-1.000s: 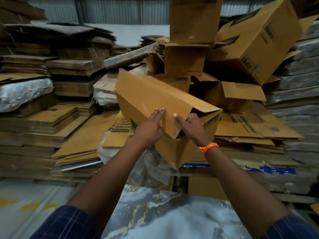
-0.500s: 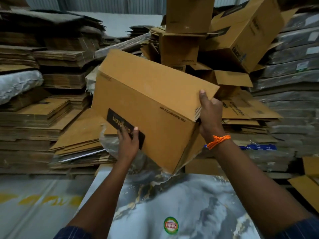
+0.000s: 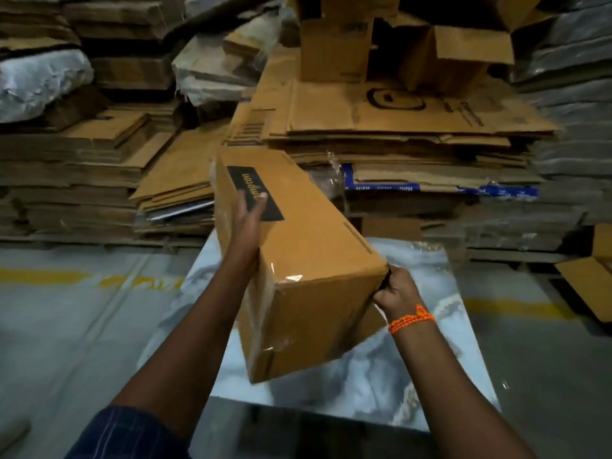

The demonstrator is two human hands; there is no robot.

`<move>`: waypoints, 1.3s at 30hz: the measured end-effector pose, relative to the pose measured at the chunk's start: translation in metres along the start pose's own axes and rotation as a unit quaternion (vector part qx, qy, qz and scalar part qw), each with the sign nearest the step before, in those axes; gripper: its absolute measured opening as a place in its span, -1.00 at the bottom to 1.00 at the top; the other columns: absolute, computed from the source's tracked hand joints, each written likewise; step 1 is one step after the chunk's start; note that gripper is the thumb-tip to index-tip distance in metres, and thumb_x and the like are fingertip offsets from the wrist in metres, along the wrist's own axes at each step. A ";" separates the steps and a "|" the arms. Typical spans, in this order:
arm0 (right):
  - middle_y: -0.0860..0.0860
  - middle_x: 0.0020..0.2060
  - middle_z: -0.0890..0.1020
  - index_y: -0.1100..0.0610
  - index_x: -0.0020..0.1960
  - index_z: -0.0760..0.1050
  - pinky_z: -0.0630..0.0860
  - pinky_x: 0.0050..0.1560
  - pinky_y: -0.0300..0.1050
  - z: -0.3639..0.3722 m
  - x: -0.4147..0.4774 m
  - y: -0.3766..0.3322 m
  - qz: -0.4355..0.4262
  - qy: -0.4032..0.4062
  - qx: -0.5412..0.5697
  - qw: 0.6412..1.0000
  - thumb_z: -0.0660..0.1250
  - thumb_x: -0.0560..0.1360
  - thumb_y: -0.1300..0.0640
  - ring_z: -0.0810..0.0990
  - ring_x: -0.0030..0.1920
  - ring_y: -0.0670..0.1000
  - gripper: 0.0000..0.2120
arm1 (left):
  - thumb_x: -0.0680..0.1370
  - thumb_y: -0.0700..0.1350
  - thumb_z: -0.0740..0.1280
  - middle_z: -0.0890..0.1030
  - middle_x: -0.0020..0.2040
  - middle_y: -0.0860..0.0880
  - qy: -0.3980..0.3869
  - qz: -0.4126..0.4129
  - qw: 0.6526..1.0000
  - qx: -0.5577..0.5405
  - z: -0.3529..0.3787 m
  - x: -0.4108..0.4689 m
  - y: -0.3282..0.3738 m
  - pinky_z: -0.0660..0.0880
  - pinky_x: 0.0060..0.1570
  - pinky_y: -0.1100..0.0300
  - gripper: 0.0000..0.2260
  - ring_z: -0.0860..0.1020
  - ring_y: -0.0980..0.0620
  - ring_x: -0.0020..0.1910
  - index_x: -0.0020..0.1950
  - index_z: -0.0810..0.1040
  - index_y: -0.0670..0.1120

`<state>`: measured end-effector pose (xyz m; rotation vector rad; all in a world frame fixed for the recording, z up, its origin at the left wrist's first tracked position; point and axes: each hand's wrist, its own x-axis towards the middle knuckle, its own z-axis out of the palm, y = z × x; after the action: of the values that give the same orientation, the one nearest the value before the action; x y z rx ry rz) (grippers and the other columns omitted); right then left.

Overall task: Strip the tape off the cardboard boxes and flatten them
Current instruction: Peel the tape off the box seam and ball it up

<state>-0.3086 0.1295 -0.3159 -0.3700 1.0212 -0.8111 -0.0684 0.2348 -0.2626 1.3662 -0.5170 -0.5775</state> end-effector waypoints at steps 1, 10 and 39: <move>0.24 -0.29 0.67 0.31 -0.08 0.54 0.62 -0.46 0.02 -0.018 0.000 0.014 0.020 0.012 0.011 1.000 0.05 0.62 0.39 0.69 -0.17 0.18 -0.71 | 0.50 0.37 0.35 0.32 0.54 0.10 -0.020 -0.005 0.997 0.077 0.008 -0.003 -0.007 0.40 0.39 -0.12 -0.25 0.38 -0.01 0.46 0.61 0.20 0.16; 0.10 -0.44 0.67 0.33 -0.03 0.51 0.54 0.05 -0.01 -0.117 -0.010 0.101 0.070 0.147 0.045 0.986 0.00 0.66 0.32 0.68 -0.15 0.08 -0.69 | 0.60 0.32 0.22 0.03 0.68 -0.04 -0.214 0.070 0.901 0.371 0.094 -0.052 -0.054 0.00 0.58 -0.21 -0.21 0.02 -0.05 0.64 0.67 0.00 -0.01; 0.08 0.16 0.66 0.12 0.26 0.60 0.59 0.22 0.16 -0.219 -0.002 0.028 -0.079 0.033 -0.168 0.982 0.34 0.61 0.07 0.60 0.23 0.10 -0.74 | 0.39 0.55 0.23 -0.19 0.67 -0.09 -0.508 0.149 0.554 0.643 0.244 -0.075 -0.166 -0.08 0.39 -0.53 -0.24 -0.18 -0.26 0.62 0.48 0.33 0.18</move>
<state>-0.4866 0.1688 -0.4398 -0.7242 1.2059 -0.7970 -0.2969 0.0832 -0.3949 2.0856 -2.4797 -0.6694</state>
